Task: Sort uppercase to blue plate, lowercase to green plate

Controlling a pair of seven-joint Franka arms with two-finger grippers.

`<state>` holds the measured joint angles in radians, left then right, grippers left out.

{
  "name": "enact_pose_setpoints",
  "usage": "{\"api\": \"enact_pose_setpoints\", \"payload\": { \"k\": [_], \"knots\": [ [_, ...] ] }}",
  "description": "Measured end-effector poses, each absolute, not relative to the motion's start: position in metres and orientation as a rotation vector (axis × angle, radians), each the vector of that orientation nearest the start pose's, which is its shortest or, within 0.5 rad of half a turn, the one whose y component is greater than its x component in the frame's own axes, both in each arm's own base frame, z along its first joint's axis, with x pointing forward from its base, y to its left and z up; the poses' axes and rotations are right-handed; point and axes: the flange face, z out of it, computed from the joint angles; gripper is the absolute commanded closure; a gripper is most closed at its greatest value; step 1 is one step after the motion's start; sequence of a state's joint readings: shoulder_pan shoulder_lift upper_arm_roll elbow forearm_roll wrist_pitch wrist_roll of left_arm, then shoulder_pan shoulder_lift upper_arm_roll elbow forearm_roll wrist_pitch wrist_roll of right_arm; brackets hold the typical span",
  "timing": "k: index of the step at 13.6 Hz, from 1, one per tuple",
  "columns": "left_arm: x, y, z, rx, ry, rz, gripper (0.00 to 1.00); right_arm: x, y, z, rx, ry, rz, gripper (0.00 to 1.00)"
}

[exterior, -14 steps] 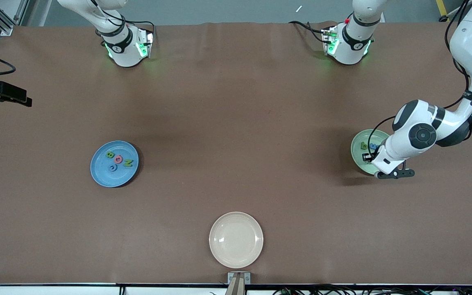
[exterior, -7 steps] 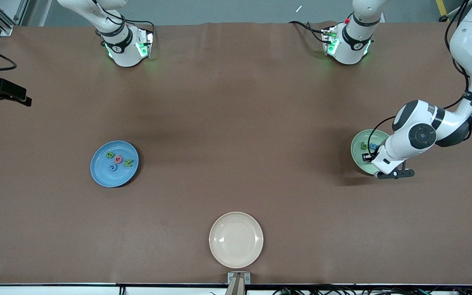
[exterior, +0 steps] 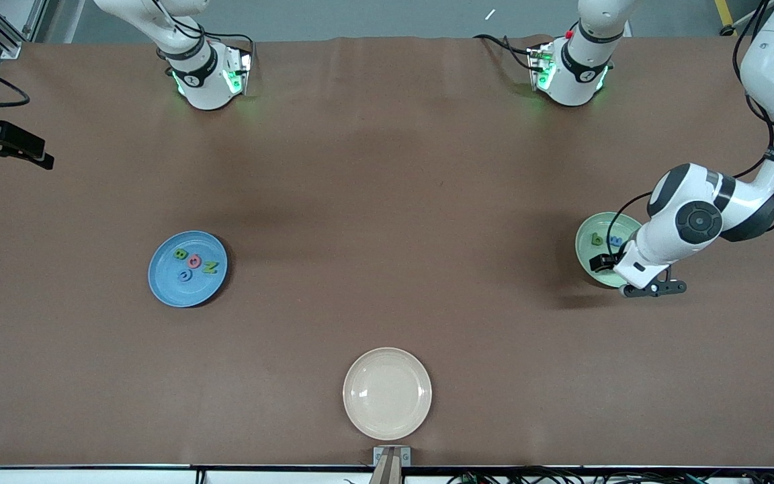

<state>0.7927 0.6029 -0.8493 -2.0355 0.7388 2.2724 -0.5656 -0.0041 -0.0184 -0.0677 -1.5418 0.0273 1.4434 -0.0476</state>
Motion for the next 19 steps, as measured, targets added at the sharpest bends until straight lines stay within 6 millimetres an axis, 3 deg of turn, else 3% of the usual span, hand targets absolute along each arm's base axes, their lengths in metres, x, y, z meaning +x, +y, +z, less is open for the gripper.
{"api": "enact_pose_setpoints", "payload": {
  "k": [5, 11, 14, 19],
  "knots": [
    [0.601, -0.023, 0.277, -3.002, -0.103, 0.04, 0.01, 0.522, -0.036, 0.639, -3.104, 0.117, 0.078, 0.0],
    [0.614, -0.019, 0.294, -3.032, -0.166, 0.004, 0.01, 0.519, -0.047, 0.636, -3.102, 0.086, 0.081, 0.0],
    [0.63, -0.034, 0.317, -3.117, -0.192, 0.027, 0.01, 0.513, -0.047, 0.638, -3.1, 0.071, 0.074, 0.0],
    [0.647, -0.055, 0.319, -3.17, -0.172, 0.162, 0.01, 0.509, -0.048, 0.641, -3.104, 0.021, 0.065, 0.0]
  ]
}}
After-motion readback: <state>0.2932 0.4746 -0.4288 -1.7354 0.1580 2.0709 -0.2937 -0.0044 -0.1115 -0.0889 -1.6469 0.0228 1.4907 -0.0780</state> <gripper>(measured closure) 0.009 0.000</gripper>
